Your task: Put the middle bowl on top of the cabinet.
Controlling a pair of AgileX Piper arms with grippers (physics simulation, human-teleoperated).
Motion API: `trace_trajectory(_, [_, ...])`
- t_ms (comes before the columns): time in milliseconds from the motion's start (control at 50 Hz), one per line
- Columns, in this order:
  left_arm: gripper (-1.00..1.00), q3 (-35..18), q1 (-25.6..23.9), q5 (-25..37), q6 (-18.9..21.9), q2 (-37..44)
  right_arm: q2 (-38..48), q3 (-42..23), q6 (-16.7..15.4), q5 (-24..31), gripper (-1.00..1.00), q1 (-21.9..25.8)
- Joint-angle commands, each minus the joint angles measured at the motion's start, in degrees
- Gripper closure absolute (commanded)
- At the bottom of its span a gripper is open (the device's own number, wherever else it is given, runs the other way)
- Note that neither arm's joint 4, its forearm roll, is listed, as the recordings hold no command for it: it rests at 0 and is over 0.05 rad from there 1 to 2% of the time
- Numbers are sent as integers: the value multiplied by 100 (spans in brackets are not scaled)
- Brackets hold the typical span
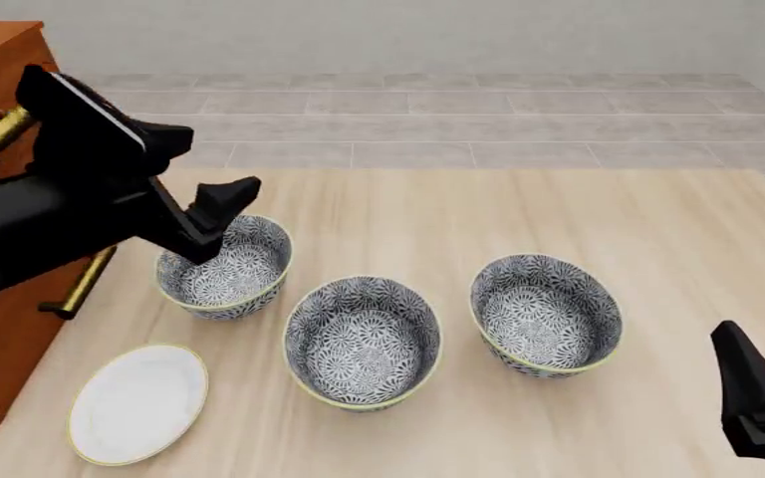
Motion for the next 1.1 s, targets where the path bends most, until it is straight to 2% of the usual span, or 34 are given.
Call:
trace_trajectory(20, [-100,-436,-335,127,198,597,-33,0,15,21,-100,-6])
trace_trajectory(80, [-100,-523,-493,130,290,810,-6,0,16,-3,-100,-22])
trace_trajectory(400, [-100,-1149,-1048,467,226,1460,59,1,25,-61,-100,-38])
trace_trajectory(540, [-100,-1677,-1365,771,211,1873,87,1,43,-89,-100,-50])
trace_trajectory(680, [-100,-2167,-1526,1026,323,2396,34,1,62,-42,-100,-64])
trace_trajectory(940, [-100,-2726,-1731,1260,478,2963,148,1,103,-156,-100,-100])
trace_trajectory(1100, [-100,-3110,-1835,1520,373,3317,121,1,113,-120,-100,-117])
